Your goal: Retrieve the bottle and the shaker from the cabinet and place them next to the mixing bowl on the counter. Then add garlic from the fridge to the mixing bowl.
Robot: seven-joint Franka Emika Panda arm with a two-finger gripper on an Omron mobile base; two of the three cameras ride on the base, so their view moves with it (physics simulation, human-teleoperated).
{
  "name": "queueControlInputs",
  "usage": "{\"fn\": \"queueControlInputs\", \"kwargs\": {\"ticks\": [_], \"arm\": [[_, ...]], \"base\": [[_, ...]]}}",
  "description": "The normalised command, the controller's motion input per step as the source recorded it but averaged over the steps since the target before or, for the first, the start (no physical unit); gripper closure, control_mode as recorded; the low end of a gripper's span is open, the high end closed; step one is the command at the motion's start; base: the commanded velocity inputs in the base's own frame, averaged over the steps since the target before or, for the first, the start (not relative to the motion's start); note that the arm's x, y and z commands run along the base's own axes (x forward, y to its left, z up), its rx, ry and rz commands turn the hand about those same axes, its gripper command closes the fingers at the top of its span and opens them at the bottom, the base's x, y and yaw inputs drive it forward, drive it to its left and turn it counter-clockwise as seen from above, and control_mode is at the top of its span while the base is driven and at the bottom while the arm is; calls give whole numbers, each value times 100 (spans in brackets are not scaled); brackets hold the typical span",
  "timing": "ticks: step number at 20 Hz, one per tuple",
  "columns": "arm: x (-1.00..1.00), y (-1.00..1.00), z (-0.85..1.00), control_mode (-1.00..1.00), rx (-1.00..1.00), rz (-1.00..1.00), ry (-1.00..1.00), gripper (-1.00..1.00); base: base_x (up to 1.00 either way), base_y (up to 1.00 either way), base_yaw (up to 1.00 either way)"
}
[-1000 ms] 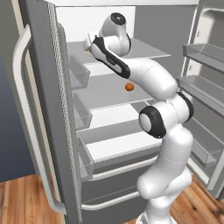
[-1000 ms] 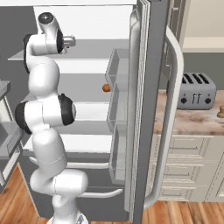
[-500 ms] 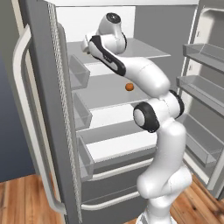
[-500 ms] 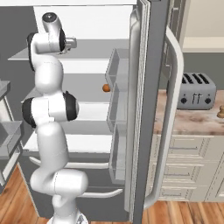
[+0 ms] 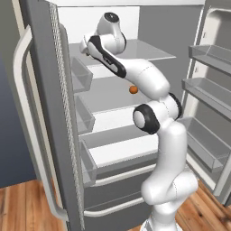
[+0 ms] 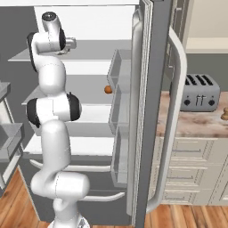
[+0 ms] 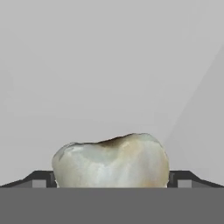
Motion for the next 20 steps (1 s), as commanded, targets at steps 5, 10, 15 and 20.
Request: {"fn": "queueControlInputs", "kwargs": {"ticks": [5, 10, 15, 20], "arm": [[0, 0, 0, -100, 0, 0, 0, 100], [0, 0, 0, -100, 0, 0, 0, 100], [1, 0, 0, -100, 0, 0, -9, 100], [11, 0, -9, -100, 1, -1, -30, 100]], "base": [[0, 0, 0], [0, 0, 0], [0, 0, 0], [0, 0, 0]]}}
